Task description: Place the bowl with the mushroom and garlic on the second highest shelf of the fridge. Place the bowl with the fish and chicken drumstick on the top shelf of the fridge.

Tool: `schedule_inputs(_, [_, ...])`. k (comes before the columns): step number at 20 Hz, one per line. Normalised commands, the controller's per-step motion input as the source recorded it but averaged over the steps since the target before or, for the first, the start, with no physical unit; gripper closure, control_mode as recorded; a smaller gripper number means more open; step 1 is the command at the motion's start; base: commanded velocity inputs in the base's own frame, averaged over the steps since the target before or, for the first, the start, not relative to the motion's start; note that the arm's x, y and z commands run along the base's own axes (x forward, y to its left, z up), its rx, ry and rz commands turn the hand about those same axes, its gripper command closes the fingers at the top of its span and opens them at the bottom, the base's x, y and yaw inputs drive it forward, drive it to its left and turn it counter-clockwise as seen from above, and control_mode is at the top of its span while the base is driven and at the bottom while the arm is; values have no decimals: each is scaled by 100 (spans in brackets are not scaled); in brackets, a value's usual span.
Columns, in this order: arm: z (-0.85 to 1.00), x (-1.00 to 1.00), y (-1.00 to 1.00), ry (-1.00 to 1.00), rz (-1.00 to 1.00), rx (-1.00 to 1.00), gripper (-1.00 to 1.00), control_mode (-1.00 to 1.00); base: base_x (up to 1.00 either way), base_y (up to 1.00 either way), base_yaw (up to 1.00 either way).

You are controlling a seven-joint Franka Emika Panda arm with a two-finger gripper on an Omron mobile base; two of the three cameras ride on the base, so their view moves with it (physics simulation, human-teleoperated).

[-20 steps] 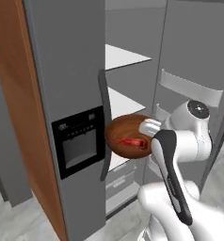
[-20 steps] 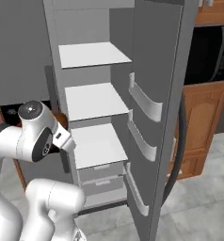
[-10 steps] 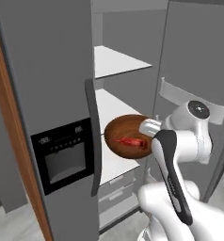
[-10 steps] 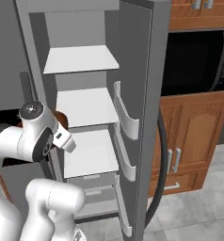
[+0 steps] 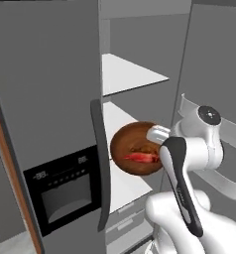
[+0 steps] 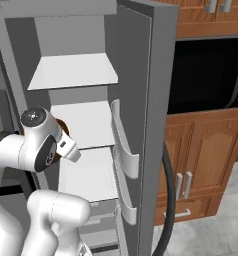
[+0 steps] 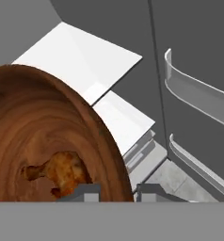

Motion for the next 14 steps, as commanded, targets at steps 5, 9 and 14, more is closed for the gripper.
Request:
schedule_inputs(5, [10,0,-6,-1,-6,3,100,-100,0,-12,-2])
schedule_inputs(9, [58,12,-3,-2,-24,13,100,-100,0,0,0])
schedule_inputs(14, [88,11,-8,0,-27,20,100,-100,0,0,0])
